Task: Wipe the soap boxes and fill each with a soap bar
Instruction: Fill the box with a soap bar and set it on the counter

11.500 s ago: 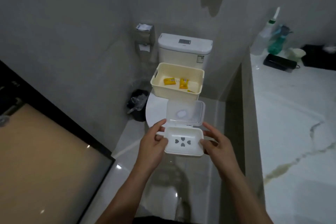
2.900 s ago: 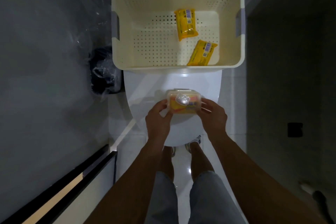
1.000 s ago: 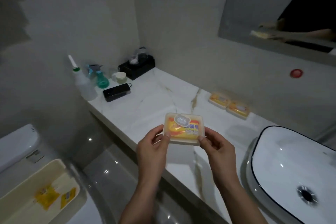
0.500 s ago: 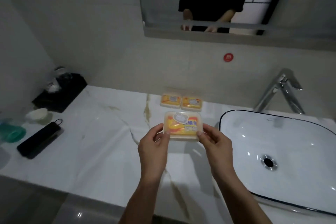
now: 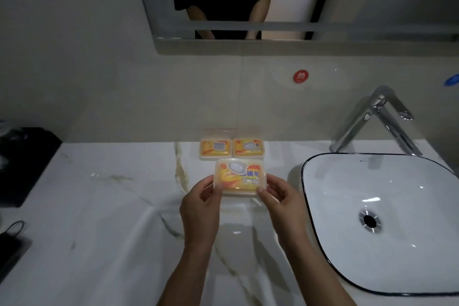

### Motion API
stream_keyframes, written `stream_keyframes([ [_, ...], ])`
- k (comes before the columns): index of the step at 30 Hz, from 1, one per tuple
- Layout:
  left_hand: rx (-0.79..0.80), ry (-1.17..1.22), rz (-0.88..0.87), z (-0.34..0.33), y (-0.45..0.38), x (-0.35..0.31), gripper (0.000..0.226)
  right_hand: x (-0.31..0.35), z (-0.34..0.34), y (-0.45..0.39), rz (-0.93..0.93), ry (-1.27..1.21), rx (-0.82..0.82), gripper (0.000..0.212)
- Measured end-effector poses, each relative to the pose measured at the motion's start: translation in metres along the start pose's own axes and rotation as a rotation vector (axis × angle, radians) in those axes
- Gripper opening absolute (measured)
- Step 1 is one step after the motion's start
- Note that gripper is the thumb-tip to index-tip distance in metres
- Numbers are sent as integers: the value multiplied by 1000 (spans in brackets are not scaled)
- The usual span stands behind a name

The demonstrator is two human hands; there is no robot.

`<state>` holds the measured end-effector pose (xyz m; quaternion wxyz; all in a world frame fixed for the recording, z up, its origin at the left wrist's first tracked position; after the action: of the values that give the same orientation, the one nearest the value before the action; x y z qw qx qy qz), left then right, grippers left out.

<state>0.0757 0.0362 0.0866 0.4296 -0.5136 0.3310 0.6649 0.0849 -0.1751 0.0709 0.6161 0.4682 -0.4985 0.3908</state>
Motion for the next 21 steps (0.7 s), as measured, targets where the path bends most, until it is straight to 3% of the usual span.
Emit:
stream_keyframes([
  [11, -89, -70, 62, -15, -82, 42, 16, -19, -57, -82, 38, 181, 24, 31],
  [21, -75, -108, 61, -31, -152, 74, 28, -51, -100, -148, -34, 179, -11, 24],
])
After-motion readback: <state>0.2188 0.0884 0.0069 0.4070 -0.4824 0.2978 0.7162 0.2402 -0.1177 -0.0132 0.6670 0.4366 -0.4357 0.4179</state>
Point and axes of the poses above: each hand's wrist, its own y-axis away from the middle knuckle, its own z-axis out of the back of the hand, x = y × z, the point moved 7 cm from there along -y, towards the middle knuckle, and after that the axes turned 2 degrees about -z, right-handed, at the moved point
